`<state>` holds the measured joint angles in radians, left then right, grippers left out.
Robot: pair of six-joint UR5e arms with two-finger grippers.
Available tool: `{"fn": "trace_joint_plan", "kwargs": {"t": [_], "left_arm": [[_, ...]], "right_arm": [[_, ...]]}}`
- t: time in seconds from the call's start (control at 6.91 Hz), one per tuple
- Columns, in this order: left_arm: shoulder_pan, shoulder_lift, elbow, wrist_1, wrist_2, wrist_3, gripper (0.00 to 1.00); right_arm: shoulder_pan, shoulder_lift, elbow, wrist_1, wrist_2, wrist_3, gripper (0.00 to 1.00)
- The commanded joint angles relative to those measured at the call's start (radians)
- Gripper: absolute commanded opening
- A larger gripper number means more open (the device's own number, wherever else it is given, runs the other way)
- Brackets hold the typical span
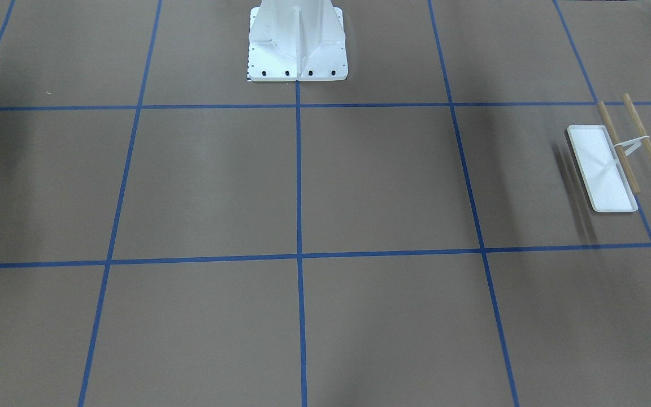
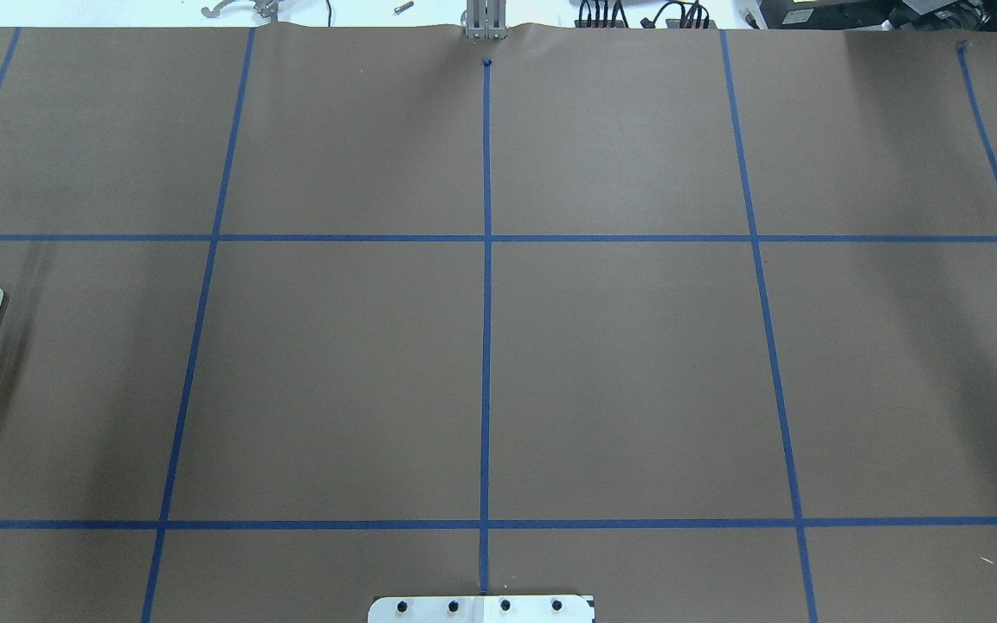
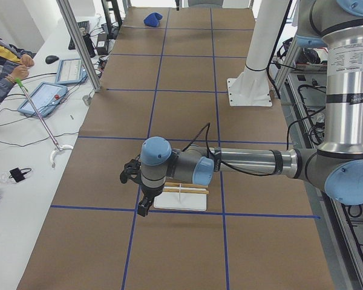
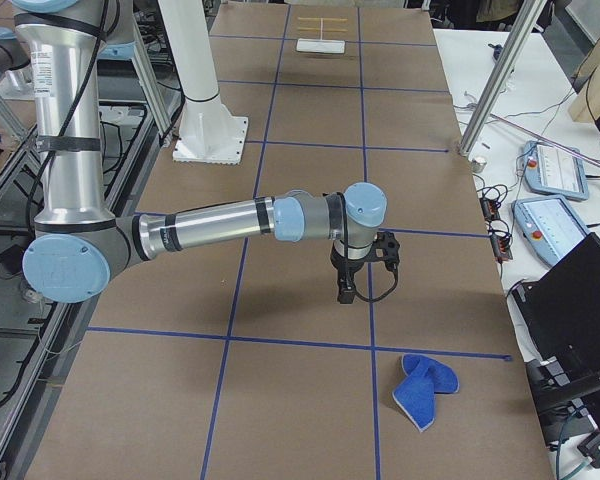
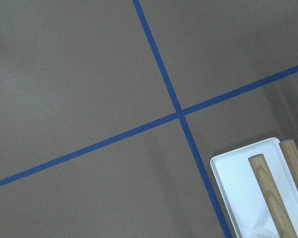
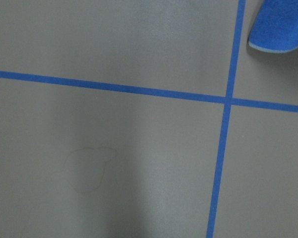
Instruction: Hang towel on rack
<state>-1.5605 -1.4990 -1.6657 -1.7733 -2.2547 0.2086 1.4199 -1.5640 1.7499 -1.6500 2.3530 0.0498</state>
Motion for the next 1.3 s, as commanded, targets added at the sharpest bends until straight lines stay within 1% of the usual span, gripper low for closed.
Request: {"fn": "trace_joint_plan", "kwargs": {"t": [0.0,0.14,0.29,0.43,0.58,0.72,1.01,1.16], "left_arm": [[-0.001,0.014,-0.014,0.0,-0.002,0.0,0.99],[0.0,0.017,-0.008,0.0,-0.047,0.0,0.99],[0.0,0.035,-0.009,0.0,-0.09,-0.006,0.99],[0.0,0.036,-0.011,0.0,-0.091,-0.008,0.99],[0.0,0.034,-0.012,0.0,-0.091,-0.047,0.99],[0.0,0.034,-0.012,-0.015,-0.091,-0.072,0.99],[0.002,0.036,-0.009,-0.017,-0.091,-0.077,0.99],[0.002,0.036,-0.009,-0.017,-0.091,-0.078,0.99]], "right_arm": [[-0.041,0.024,-0.106,0.165,0.002,0.007,1.0],[-0.042,0.066,-0.14,0.174,0.002,0.007,1.0],[-0.041,0.074,-0.142,0.176,0.009,0.005,1.0],[-0.041,0.088,-0.147,0.176,0.0,-0.001,1.0],[-0.033,0.144,-0.211,0.179,-0.026,-0.01,1.0],[0.0,0.219,-0.316,0.196,-0.052,-0.127,1.0],[0.08,0.352,-0.573,0.2,-0.037,-0.185,1.0],[0.079,0.358,-0.616,0.226,-0.037,-0.182,1.0]]}}
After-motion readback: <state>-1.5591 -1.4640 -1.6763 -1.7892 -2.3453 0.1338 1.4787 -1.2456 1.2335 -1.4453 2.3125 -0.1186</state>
